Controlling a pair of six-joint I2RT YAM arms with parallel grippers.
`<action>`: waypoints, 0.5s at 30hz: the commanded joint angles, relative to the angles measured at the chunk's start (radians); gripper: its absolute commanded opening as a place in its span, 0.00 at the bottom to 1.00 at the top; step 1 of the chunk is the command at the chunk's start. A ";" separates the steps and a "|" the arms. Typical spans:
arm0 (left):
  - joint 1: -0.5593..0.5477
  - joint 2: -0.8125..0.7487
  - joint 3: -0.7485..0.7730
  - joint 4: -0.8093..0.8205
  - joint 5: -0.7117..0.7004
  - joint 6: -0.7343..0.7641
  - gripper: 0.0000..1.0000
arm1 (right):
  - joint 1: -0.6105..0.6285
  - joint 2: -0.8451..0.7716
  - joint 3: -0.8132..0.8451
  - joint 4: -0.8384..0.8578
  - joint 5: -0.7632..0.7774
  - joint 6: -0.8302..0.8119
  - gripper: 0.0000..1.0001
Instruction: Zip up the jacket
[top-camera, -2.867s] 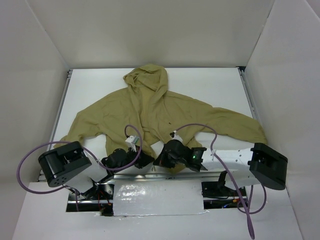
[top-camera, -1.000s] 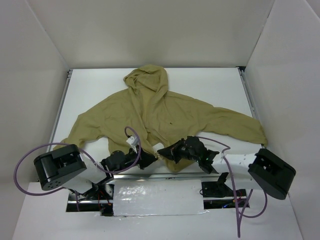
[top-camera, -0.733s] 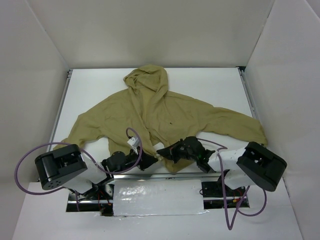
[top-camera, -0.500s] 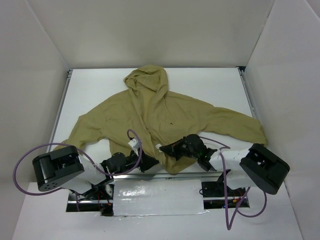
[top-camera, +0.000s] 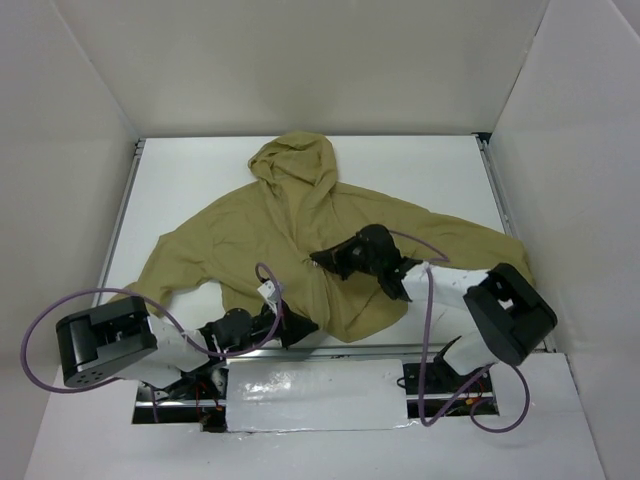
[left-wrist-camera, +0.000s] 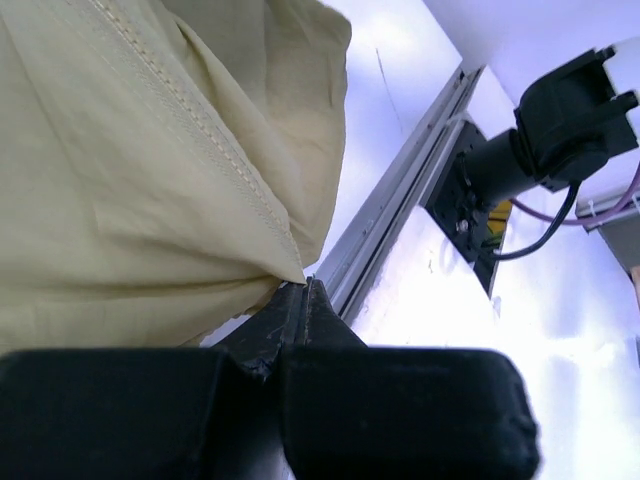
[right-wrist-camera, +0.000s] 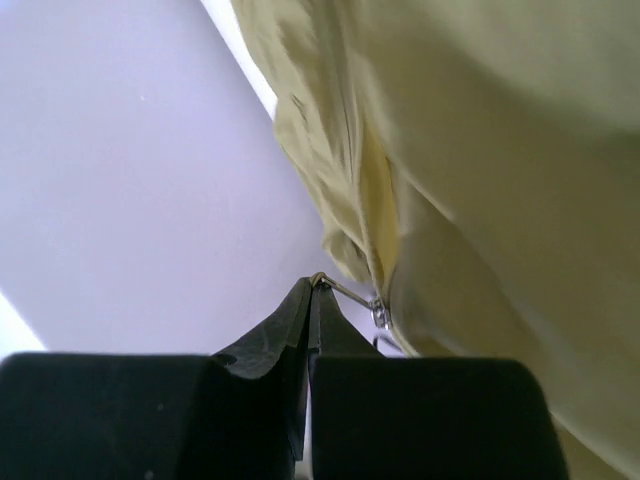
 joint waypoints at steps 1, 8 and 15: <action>-0.023 -0.040 -0.087 -0.016 0.012 0.005 0.00 | -0.056 0.093 0.165 -0.065 0.007 -0.132 0.00; -0.034 -0.150 -0.086 -0.165 -0.071 -0.001 0.00 | -0.195 0.377 0.592 -0.136 -0.112 -0.262 0.00; -0.073 -0.245 -0.115 -0.297 -0.194 -0.068 0.00 | -0.281 0.744 1.363 -0.412 -0.217 -0.503 0.00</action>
